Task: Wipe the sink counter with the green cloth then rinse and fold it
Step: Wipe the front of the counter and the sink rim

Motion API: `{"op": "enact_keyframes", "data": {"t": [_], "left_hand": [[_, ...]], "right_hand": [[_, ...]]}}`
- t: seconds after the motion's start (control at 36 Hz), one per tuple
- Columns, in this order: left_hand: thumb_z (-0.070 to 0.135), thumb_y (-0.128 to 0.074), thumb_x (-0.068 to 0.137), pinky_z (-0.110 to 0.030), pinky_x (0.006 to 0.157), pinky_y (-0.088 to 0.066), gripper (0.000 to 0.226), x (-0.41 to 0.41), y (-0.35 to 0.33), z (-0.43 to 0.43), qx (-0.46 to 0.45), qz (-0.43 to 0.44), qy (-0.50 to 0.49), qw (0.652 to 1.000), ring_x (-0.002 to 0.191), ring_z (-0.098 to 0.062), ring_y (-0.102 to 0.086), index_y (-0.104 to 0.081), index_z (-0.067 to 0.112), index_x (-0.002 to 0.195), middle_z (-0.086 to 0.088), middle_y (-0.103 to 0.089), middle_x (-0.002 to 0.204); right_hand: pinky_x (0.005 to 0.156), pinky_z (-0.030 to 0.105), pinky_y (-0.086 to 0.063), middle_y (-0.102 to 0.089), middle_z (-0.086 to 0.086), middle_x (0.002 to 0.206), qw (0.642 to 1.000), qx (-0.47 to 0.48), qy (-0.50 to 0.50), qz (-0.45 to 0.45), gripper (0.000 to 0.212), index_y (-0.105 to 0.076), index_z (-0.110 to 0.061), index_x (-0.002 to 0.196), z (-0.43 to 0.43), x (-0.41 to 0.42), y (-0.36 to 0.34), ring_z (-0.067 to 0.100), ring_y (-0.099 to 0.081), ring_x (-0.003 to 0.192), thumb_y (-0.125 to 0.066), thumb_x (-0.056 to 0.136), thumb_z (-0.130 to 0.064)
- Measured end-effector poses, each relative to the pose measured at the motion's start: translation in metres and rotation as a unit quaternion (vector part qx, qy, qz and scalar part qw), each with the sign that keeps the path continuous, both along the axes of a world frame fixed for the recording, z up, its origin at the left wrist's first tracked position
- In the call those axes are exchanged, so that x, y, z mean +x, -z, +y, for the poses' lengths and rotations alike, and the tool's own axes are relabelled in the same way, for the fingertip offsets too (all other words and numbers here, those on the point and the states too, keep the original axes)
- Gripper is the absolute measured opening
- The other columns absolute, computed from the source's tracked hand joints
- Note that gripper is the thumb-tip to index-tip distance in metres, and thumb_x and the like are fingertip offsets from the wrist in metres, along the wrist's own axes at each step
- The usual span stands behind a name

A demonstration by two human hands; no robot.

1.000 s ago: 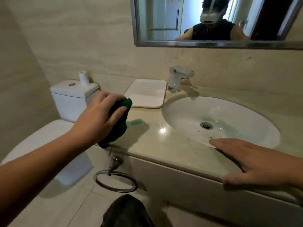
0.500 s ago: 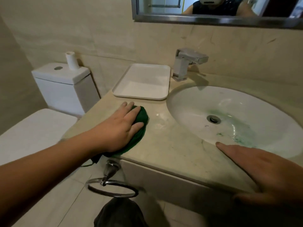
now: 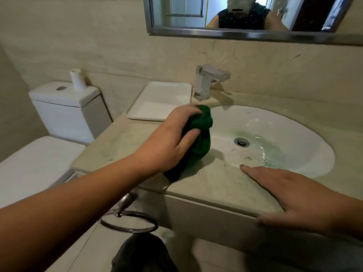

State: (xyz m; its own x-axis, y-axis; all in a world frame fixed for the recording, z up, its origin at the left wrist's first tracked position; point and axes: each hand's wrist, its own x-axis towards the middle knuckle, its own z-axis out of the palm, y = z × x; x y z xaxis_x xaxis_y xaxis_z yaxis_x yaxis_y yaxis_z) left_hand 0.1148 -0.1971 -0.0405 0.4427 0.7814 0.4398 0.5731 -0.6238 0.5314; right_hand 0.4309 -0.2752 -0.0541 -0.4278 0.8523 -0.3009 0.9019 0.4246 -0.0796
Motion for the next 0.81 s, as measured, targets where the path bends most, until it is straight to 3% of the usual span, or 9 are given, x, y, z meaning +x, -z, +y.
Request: {"op": "enact_keyframes", "data": {"t": [0.08, 0.17, 0.25, 0.33, 0.44, 0.61, 0.69, 0.75, 0.81], "left_hand": [[0.026, -0.064, 0.099, -0.035, 0.125, -0.031, 0.042, -0.029, 0.017, -0.013, -0.071, 0.200, 0.027, 0.977, 0.142, -0.014, -0.042, -0.054, 0.027, 0.140, 0.003, -0.050, 0.153], [0.054, -0.060, 0.095, -0.045, 0.117, -0.036, 0.029, -0.044, 0.022, -0.025, -0.105, 0.185, -0.010, 0.977, 0.133, -0.013, -0.043, -0.056, 0.036, 0.118, 0.009, -0.055, 0.142], [0.081, -0.043, 0.087, -0.048, 0.116, -0.028, 0.043, -0.058, 0.024, -0.032, -0.074, 0.240, -0.071, 0.965, 0.141, -0.017, -0.028, -0.053, 0.044, 0.107, 0.017, -0.045, 0.149], [0.071, -0.043, 0.093, -0.050, 0.112, -0.032, 0.038, -0.076, 0.027, -0.037, -0.046, 0.266, -0.101, 0.958, 0.137, -0.022, -0.030, -0.048, 0.052, 0.125, 0.018, -0.041, 0.151], [0.057, -0.036, 0.102, -0.044, 0.106, -0.040, 0.055, -0.110, 0.023, -0.027, -0.059, 0.306, -0.133, 0.941, 0.122, -0.018, -0.041, -0.025, 0.057, 0.157, 0.020, -0.044, 0.155], [0.001, -0.056, 0.096, -0.032, 0.124, -0.024, 0.056, -0.130, -0.002, -0.029, -0.155, 0.269, -0.118, 0.943, 0.153, -0.014, -0.032, -0.065, 0.035, 0.139, 0.017, -0.033, 0.168], [0.028, -0.060, 0.095, -0.036, 0.122, -0.028, 0.021, -0.126, -0.007, -0.037, -0.180, 0.188, -0.137, 0.956, 0.153, -0.014, -0.030, -0.074, 0.032, 0.110, 0.010, -0.036, 0.167], [0.060, -0.050, 0.094, -0.046, 0.119, -0.031, 0.035, -0.120, -0.001, -0.041, -0.135, 0.183, -0.214, 0.950, 0.148, -0.022, -0.032, -0.068, 0.034, 0.109, 0.003, -0.041, 0.160], [0.079, -0.038, 0.093, -0.054, 0.115, -0.034, 0.058, -0.111, 0.006, -0.046, -0.103, 0.221, -0.301, 0.922, 0.142, -0.029, -0.034, -0.055, 0.037, 0.128, -0.003, -0.042, 0.153]], "right_hand": [[0.117, 0.017, -0.020, -0.008, -0.024, 0.169, 1.000, 0.015, -0.004, -0.003, 0.108, 0.028, -0.059, 0.149, -0.002, -0.002, 0.000, -0.001, -0.025, 0.146, -0.036, 0.072, -0.100], [0.116, 0.016, -0.021, -0.008, -0.024, 0.170, 1.000, 0.021, 0.001, -0.005, 0.108, 0.028, -0.059, 0.149, -0.003, -0.002, 0.001, 0.000, -0.026, 0.146, -0.033, 0.072, -0.101], [0.117, 0.020, -0.025, -0.009, -0.025, 0.169, 1.000, 0.019, 0.009, -0.003, 0.106, 0.029, -0.061, 0.147, -0.006, -0.003, 0.001, 0.000, -0.028, 0.145, -0.031, 0.070, -0.102], [0.116, 0.017, -0.024, -0.008, -0.026, 0.169, 1.000, 0.031, 0.003, -0.001, 0.107, 0.030, -0.060, 0.148, -0.004, -0.004, 0.002, -0.001, -0.028, 0.146, -0.032, 0.071, -0.102], [0.116, 0.017, -0.024, -0.008, -0.027, 0.168, 1.000, 0.029, 0.008, -0.001, 0.108, 0.029, -0.059, 0.149, -0.002, -0.002, 0.005, -0.001, -0.028, 0.147, -0.033, 0.071, -0.101], [0.120, 0.024, -0.029, -0.016, -0.024, 0.168, 0.999, 0.038, 0.005, 0.001, 0.111, 0.025, -0.058, 0.151, 0.001, 0.001, 0.012, 0.002, -0.033, 0.147, -0.033, 0.068, -0.103], [0.118, 0.026, -0.032, -0.020, -0.023, 0.167, 0.999, 0.036, 0.000, 0.010, 0.112, 0.021, -0.058, 0.152, 0.004, 0.003, 0.013, 0.002, -0.037, 0.145, -0.040, 0.069, -0.101], [0.119, 0.025, -0.031, -0.017, -0.025, 0.167, 0.999, 0.031, -0.006, 0.009, 0.114, 0.023, -0.058, 0.151, 0.007, 0.004, 0.013, -0.001, -0.034, 0.145, -0.043, 0.069, -0.100], [0.120, 0.024, -0.028, -0.013, -0.026, 0.167, 1.000, 0.024, -0.010, 0.007, 0.116, 0.028, -0.058, 0.149, 0.009, 0.001, 0.010, -0.003, -0.029, 0.146, -0.042, 0.068, -0.101]]}}
